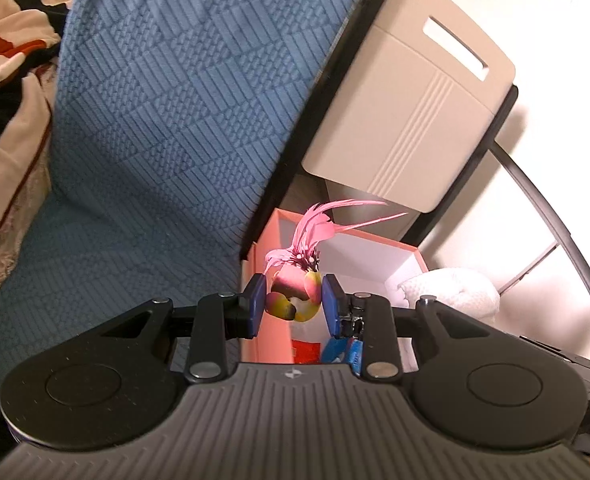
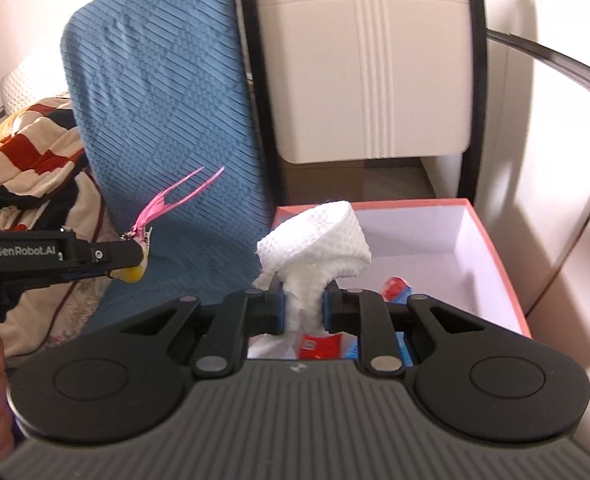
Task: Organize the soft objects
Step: 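Lift and carry the tissue and bird toy over the pink box with both tools, then open both tools to drop the tissue and bird toy into the box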
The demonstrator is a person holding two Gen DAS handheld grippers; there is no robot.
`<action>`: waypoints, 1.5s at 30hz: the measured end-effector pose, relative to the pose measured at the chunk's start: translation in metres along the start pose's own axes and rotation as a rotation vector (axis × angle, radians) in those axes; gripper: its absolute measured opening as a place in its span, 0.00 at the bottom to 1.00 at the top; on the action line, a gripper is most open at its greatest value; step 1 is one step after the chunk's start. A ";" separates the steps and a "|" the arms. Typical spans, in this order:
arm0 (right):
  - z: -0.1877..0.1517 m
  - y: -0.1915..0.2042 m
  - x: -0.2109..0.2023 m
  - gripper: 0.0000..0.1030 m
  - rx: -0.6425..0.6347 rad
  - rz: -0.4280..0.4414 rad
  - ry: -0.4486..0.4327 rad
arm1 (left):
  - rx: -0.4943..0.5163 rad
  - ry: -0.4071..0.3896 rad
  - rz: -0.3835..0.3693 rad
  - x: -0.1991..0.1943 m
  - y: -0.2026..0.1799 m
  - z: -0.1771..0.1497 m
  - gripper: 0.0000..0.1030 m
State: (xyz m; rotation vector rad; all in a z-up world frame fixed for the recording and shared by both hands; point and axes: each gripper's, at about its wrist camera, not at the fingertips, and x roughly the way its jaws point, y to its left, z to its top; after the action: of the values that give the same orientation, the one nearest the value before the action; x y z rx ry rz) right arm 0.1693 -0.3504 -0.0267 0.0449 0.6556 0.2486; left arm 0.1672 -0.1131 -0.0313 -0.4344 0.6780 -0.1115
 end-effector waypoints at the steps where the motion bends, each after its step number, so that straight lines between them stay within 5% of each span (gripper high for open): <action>1: -0.001 -0.005 0.001 0.20 0.003 -0.004 0.005 | 0.004 0.005 0.000 0.004 -0.004 -0.001 0.34; 27: -0.060 -0.079 0.095 0.21 0.059 -0.039 0.250 | 0.087 0.243 0.062 0.137 -0.044 -0.057 0.34; 38: -0.070 -0.091 0.105 0.23 0.080 -0.036 0.281 | 0.118 0.266 0.071 0.156 -0.051 -0.068 0.35; 42: -0.069 -0.094 0.104 0.37 0.090 -0.078 0.272 | 0.126 0.296 0.064 0.159 -0.051 -0.070 0.56; 45: -0.069 -0.093 0.105 0.51 0.075 -0.099 0.286 | 0.132 0.279 0.064 0.154 -0.053 -0.069 0.60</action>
State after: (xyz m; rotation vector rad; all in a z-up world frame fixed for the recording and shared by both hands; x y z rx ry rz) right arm 0.2275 -0.4177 -0.1550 0.0489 0.9495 0.1358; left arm 0.2459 -0.2220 -0.1465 -0.2720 0.9518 -0.1572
